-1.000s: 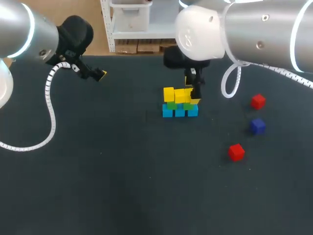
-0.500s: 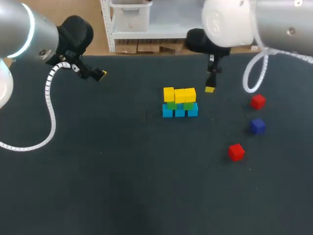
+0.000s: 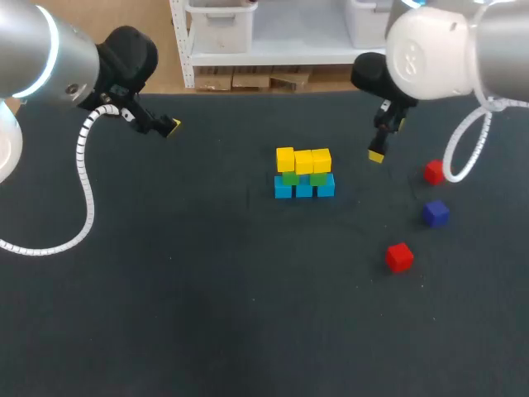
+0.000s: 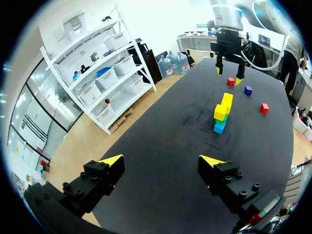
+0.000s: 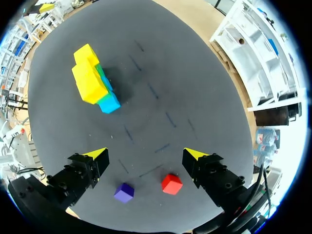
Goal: Place the blue cubes, place green cubes on the blue cubes, place the yellow cubes on the green cubes, then place the red cubes on the yellow cubes, and place purple cube on the red cubes.
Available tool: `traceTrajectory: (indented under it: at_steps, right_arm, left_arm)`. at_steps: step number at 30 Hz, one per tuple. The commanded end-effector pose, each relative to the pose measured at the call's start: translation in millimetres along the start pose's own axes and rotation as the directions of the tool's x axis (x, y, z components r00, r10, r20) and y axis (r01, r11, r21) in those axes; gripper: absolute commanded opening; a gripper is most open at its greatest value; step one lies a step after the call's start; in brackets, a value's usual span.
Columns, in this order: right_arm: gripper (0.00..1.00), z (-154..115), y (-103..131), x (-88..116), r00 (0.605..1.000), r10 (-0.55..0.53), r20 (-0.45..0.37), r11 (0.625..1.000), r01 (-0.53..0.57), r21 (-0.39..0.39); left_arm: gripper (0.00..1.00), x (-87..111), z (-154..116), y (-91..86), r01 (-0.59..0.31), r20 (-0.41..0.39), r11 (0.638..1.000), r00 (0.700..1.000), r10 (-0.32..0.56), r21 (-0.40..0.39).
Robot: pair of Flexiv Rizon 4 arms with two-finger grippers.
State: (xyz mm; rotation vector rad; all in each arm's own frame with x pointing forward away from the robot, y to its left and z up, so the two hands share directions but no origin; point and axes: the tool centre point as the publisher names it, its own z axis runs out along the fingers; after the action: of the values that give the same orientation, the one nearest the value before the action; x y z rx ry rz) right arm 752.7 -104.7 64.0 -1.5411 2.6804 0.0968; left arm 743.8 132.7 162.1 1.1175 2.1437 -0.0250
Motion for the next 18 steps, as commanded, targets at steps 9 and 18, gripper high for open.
traceTrajectory:
  at_steps: [9,18]
  right_arm:
    - [1.0,0,-1,38,0.994,0.094,-0.051,0.996,-0.093,0.005]
    - [1.0,13,-6,57,0.988,0.147,-0.044,0.989,-0.148,-0.001]
  left_arm:
    - [1.0,1.1,0,1.9,-0.004,0.004,1.0,1.0,0.004,0.007]
    - [1.0,1.1,0,1.9,-0.004,0.004,1.0,1.0,0.004,0.007]
